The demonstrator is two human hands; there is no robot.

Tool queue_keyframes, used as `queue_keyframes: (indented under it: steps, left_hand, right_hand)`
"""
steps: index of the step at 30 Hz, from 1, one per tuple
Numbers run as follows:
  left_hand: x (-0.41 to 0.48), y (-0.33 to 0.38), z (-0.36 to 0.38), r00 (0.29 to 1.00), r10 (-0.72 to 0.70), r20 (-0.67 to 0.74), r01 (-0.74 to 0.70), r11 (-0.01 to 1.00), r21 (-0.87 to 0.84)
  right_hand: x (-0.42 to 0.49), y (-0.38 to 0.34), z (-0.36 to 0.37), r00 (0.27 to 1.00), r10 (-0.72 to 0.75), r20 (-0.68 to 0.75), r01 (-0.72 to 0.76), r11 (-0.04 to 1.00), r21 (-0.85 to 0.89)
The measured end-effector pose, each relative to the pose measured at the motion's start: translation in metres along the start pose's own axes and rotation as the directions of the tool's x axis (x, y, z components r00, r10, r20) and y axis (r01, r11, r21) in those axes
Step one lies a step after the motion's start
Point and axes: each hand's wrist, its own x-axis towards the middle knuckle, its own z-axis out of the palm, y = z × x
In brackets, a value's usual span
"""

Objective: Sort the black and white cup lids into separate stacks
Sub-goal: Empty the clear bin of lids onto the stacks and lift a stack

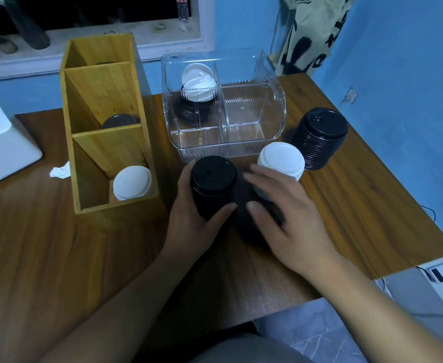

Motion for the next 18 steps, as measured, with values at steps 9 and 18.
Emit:
queue_keyframes:
  steps: [9, 18]
  left_hand:
    - [0.000, -0.005, -0.001, 0.998, 0.025, 0.055, -0.029, 0.997, 0.071]
    - [-0.002, -0.006, -0.002, 0.997, 0.047, 0.054, -0.051, 0.996, 0.076]
  right_hand:
    - [-0.062, 0.049, 0.011, 0.968, 0.128, 0.215, -0.072, 0.965, -0.253]
    - [-0.051, 0.044, -0.020, 0.956, 0.268, 0.121, -0.264, 0.963, -0.049]
